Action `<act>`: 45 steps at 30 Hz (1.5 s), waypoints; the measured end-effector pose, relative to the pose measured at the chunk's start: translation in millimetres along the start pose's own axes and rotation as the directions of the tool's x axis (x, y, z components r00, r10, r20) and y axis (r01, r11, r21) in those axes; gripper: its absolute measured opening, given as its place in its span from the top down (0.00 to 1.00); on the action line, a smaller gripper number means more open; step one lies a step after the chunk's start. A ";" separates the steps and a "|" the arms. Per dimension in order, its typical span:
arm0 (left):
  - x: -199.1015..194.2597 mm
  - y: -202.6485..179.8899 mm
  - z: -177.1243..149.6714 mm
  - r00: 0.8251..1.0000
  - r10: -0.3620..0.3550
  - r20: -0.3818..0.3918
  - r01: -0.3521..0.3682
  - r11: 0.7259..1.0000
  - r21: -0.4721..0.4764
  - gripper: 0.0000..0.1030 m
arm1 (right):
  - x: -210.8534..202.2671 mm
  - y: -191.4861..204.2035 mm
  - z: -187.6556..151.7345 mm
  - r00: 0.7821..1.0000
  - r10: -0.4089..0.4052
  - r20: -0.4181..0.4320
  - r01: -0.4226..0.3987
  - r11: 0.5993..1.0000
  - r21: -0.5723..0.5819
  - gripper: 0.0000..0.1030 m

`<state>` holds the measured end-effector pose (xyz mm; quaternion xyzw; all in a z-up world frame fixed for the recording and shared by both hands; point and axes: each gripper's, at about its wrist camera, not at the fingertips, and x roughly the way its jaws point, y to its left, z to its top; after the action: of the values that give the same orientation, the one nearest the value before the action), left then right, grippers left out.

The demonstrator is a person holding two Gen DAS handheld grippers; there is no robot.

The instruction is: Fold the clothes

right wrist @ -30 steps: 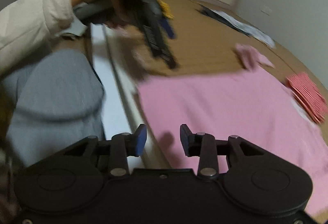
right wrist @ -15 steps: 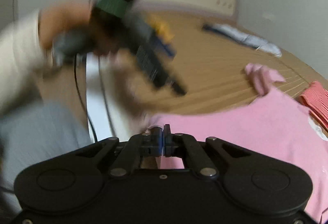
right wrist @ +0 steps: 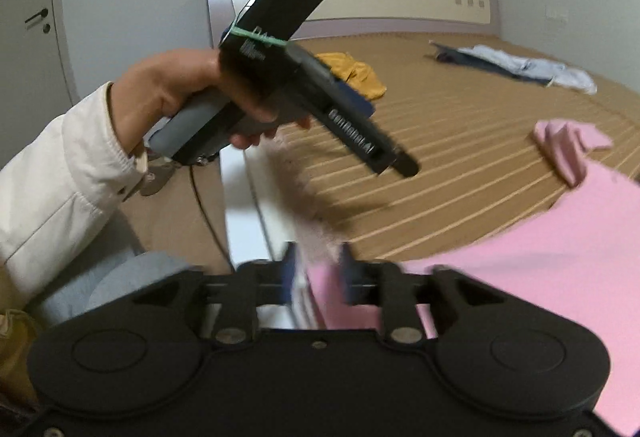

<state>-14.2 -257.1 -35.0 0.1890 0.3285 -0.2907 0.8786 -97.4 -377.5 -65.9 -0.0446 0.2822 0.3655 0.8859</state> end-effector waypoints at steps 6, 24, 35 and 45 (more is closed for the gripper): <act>9.2 -30.1 6.4 0.996 -0.090 -0.005 0.090 0.991 0.099 0.00 | -70.6 -7.7 -18.5 0.999 -0.037 0.006 0.036 0.990 0.133 0.46; 54.3 -98.5 -4.7 0.998 -0.013 -0.063 0.033 0.945 0.326 0.00 | -130.7 -73.5 -111.8 0.798 -0.514 -0.315 0.592 0.767 0.248 0.44; 36.6 -74.7 -29.0 0.998 -0.023 -0.060 0.036 0.974 0.224 0.00 | -122.4 -91.5 -116.1 0.788 -0.561 -0.256 0.615 0.745 0.261 0.23; 42.8 -49.5 -10.5 0.994 -0.088 -0.058 0.092 0.994 0.055 0.00 | -131.0 -91.8 -38.2 0.864 -0.493 -0.099 0.503 0.837 0.218 0.26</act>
<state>-24.2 -305.8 -78.9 0.2071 0.3525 -0.3339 0.8493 -128.6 -536.8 -39.7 -0.0176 0.3196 0.0855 0.9435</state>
